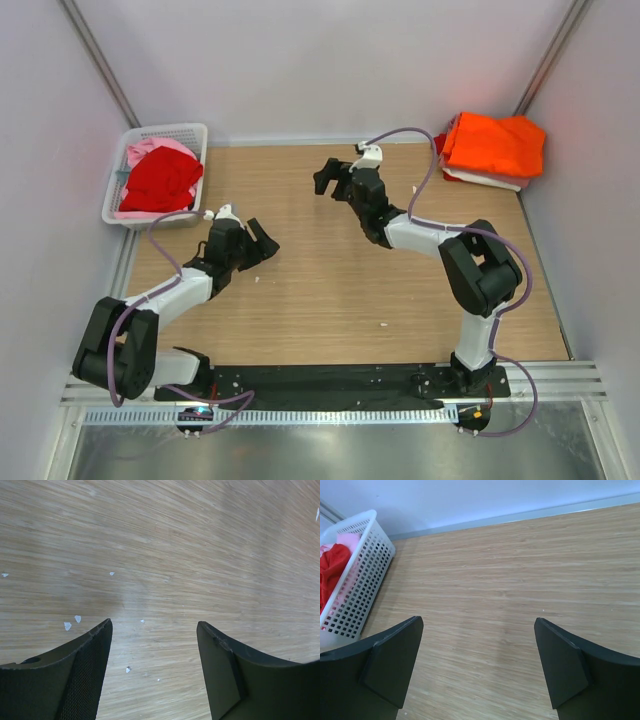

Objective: Fold and stack the t-shirts
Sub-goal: Grab the tshirt from the pile

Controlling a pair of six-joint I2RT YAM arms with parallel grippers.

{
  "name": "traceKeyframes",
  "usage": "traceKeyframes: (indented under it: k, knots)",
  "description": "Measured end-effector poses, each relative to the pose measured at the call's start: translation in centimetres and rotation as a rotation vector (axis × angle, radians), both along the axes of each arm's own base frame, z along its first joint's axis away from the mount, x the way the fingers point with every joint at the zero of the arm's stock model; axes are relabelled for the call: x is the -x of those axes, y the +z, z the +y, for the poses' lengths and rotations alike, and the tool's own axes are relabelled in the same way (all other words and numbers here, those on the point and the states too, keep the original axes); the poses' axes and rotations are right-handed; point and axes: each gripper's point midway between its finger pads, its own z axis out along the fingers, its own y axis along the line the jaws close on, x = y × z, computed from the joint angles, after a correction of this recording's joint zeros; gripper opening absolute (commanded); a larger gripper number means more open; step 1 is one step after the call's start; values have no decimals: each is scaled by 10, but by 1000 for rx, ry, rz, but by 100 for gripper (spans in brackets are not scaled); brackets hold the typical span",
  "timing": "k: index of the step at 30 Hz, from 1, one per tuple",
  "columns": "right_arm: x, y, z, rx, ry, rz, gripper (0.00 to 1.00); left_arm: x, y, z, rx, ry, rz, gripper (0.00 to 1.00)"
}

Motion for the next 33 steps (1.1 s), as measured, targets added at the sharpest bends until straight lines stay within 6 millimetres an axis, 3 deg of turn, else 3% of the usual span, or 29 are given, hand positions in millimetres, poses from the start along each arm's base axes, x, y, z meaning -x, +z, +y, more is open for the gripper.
traceKeyframes:
  k: [12,15,18,20,23,24,26,29,33]
  knots:
    - [4,-1,5,18,48,-15,100,1,-3,9,-35,40,30,66]
    - [7,-8,6,33,89,3,100,-6,11,19,-91,95,54,71]
    - [9,-10,8,25,148,17,100,-29,59,30,-151,163,3,87]
    - [7,-10,5,-1,184,33,100,-50,108,41,-203,217,-58,92]
    - [-1,-10,-1,-51,220,55,100,-84,179,60,-242,307,-160,92]
    - [-5,-10,-3,-76,236,65,100,-95,196,70,-254,342,-178,91]
    - [-9,-13,-5,-116,267,84,100,-112,213,97,-282,410,-183,90]
    - [-13,-23,-12,-181,300,128,100,-131,205,136,-342,485,-119,88]
    - [-12,-32,-13,-223,329,173,100,-153,169,167,-434,512,11,87]
